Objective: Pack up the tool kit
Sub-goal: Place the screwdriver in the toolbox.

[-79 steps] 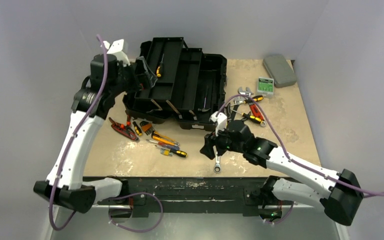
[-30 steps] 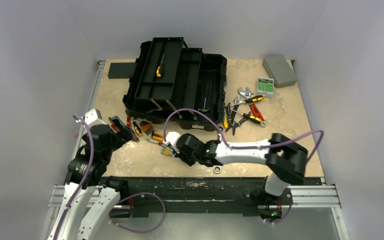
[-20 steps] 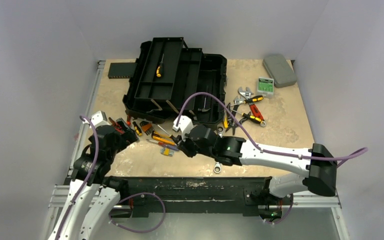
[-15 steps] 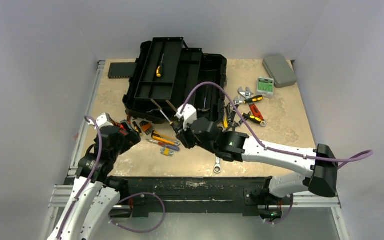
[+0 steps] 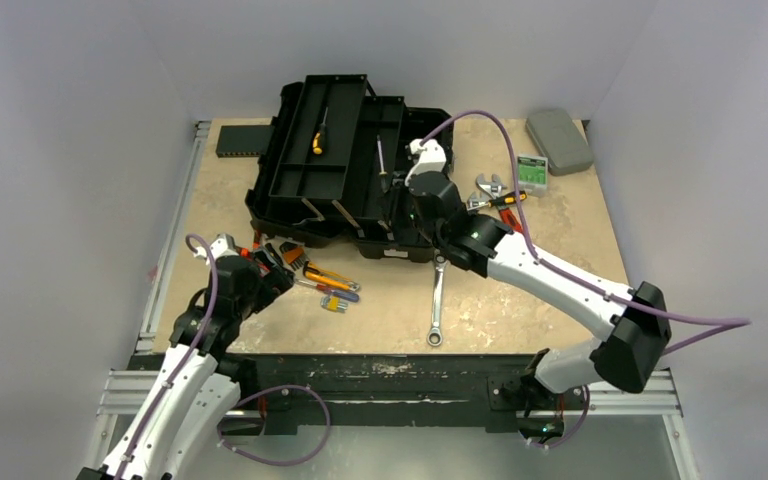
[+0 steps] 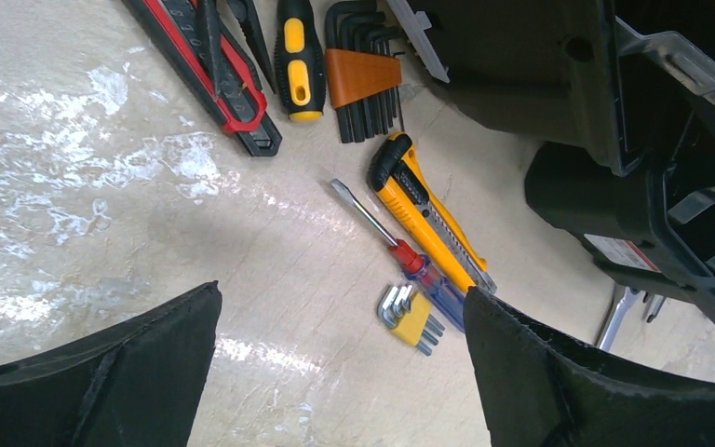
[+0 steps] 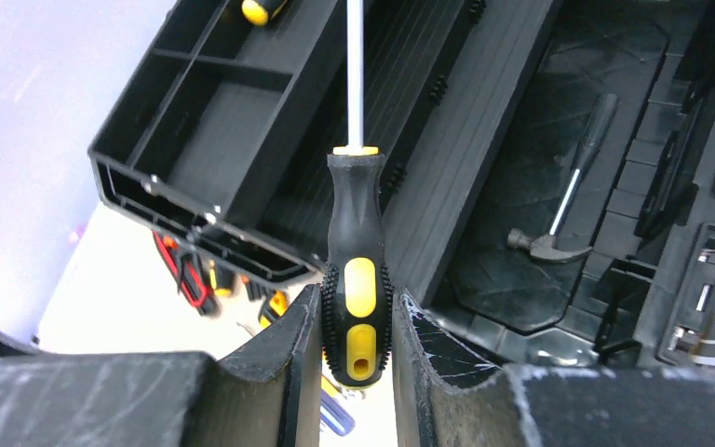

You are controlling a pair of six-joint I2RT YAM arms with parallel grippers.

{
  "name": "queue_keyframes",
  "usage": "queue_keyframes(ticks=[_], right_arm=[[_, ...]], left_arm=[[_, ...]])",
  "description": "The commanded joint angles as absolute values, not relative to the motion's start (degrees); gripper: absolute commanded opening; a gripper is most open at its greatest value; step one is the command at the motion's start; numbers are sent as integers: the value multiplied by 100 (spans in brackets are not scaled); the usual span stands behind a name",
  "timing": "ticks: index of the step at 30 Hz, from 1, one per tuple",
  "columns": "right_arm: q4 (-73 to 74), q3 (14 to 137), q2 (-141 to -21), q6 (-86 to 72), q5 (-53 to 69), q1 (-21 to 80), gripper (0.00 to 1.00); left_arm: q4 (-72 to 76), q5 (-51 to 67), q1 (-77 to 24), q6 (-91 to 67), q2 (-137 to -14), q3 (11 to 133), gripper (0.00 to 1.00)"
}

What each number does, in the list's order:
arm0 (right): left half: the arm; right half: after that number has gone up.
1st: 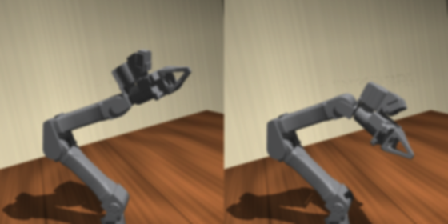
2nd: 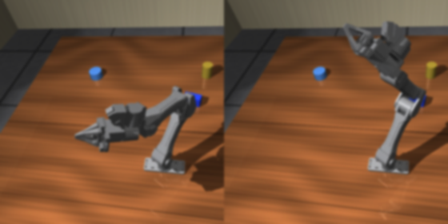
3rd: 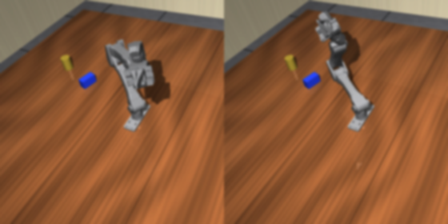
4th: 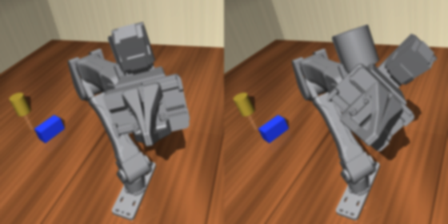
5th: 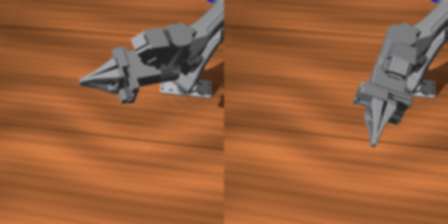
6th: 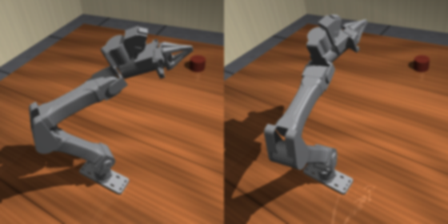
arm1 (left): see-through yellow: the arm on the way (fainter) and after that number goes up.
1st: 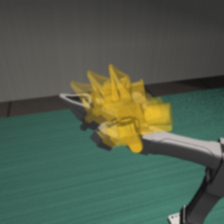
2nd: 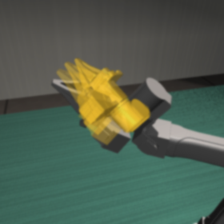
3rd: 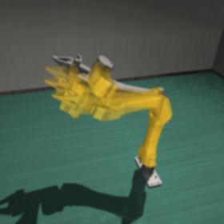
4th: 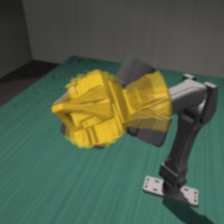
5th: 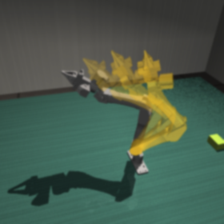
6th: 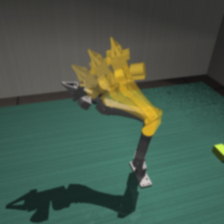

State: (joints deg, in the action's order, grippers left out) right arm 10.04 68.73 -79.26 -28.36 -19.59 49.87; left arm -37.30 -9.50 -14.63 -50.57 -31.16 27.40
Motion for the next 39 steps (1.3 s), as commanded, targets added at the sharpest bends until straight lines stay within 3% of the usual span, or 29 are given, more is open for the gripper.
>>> queue_keyframes(ticks=[1,21,34,39], right_arm=[[924,7444,-8291,-3822,-2360,4842,0],[686,9091,-10537,-4765,-1072,4068,0],[419,9557,-11205,-5029,-571,3973,0],[486,9611,-11135,-4930,-509,3973,6]], left_arm=[[-3333,-925,-1441,-5294,-3176,2656,98],[-4411,-2015,-1439,-5600,-3105,2991,96],[-4745,-2344,-1441,-5601,-2972,3093,95],[-4731,-2349,-1441,-5590,-2988,3094,94]])
